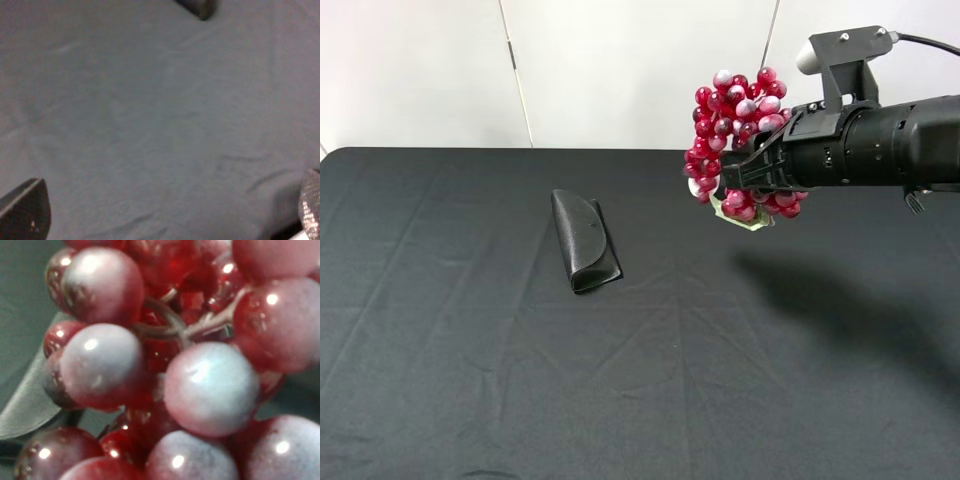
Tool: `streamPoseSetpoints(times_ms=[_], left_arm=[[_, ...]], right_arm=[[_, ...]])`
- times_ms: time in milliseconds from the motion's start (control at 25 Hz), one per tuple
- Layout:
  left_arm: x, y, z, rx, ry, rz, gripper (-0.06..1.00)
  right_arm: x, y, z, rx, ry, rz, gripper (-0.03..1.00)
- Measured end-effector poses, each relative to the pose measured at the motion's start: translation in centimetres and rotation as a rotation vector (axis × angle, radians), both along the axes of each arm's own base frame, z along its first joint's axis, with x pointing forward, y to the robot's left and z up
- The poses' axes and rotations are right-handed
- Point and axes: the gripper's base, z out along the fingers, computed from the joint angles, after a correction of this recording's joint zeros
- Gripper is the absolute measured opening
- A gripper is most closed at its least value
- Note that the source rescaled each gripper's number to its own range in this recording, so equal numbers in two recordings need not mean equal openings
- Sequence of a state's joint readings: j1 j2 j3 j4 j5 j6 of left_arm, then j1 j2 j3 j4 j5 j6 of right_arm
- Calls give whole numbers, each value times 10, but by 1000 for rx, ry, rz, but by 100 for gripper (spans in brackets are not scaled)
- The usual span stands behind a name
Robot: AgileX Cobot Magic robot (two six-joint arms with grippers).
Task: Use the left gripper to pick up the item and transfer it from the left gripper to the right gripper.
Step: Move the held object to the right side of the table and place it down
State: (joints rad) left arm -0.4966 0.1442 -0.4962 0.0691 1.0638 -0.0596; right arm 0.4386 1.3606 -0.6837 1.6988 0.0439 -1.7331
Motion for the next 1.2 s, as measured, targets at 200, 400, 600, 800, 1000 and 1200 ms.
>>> streamPoseSetpoints(times_ms=[200,400,600,800,1000,1200], left_arm=[[0,2,0,0,0,242,98],[0,4,0,0,0,451,98],[0,5,0,0,0,546,98],[0,6,0,0,0,595,98],[-4,6,0,-4,-28,658,98],[-18,3,0,-19,-130,694,98]], right_arm=[[0,-1,0,-2,4,-14,0],[0,-2,-1,1,8,-24,0],[0,-1,-1,-2,11,-17,0],[-4,4,-3,28,60,34,0],[-11,7,-8,52,159,64,0],[-17,5,-14,50,270,34,0]])
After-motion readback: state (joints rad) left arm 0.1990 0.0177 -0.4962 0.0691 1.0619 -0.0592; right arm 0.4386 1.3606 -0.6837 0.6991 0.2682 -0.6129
